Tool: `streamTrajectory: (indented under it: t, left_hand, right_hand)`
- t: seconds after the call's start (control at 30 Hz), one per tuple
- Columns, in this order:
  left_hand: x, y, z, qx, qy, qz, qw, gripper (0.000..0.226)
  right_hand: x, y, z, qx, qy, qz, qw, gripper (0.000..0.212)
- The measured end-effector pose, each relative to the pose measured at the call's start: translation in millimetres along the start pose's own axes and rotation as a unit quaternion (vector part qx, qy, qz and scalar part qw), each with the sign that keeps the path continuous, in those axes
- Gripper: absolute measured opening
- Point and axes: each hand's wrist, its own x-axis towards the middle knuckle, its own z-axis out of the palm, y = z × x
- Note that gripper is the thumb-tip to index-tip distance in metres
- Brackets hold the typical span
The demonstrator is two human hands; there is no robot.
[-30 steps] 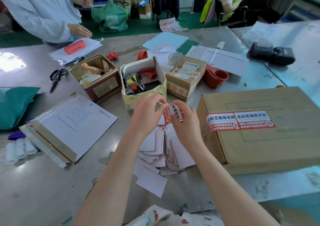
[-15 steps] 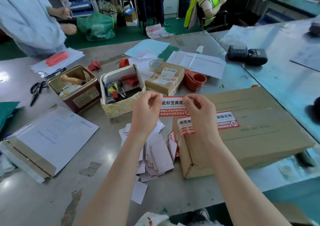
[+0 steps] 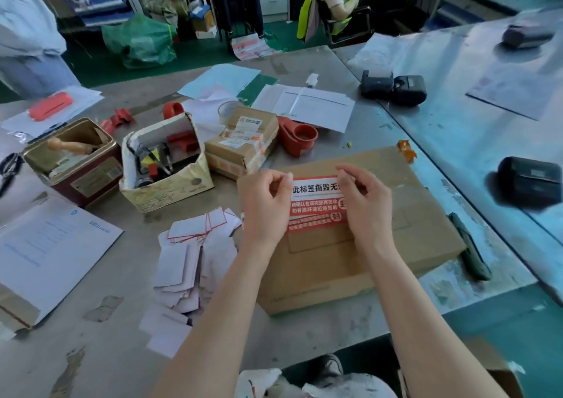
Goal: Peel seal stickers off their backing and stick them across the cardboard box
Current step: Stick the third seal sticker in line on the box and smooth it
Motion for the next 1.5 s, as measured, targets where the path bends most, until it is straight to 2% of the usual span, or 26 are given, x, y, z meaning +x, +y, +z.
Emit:
streamTrajectory:
  t: [0.2,0.43,0.63,1.0,1.5]
  left_hand:
    - [-10.9,13.3,29.4,-0.013,-0.008,-0.048,0.999,0.018]
    - [-18.4,16.4,49.6,0.113,-0.002,0.032,0.993,0.020]
    - [-24.8,12.0,55.3,0.189,-0.007,0.063,0.980,0.022]
    - [-24.7,10.5,54.9,0.175,-0.001,0.042,0.984,0.019]
    - [-23.0,11.5,54.5,0.165,-0.001,0.025,0.986,0.015]
  right_hand:
    - [16.8,7.5,-29.1,-0.017,-0.007,-0.012,1.000,0.018]
    - [34.5,18.0,-52.2,-0.066,-0.025,-0.049,0.996,0.016]
    - [39.4,24.5,-65.9,-0.122,-0.056,-0.082,0.988,0.015]
    - [37.7,27.7,-70.8,-0.136,-0.069,-0.094,0.984,0.016]
    - [37.4,30.2,-78.9,-0.088,-0.033,-0.075,0.993,0.013]
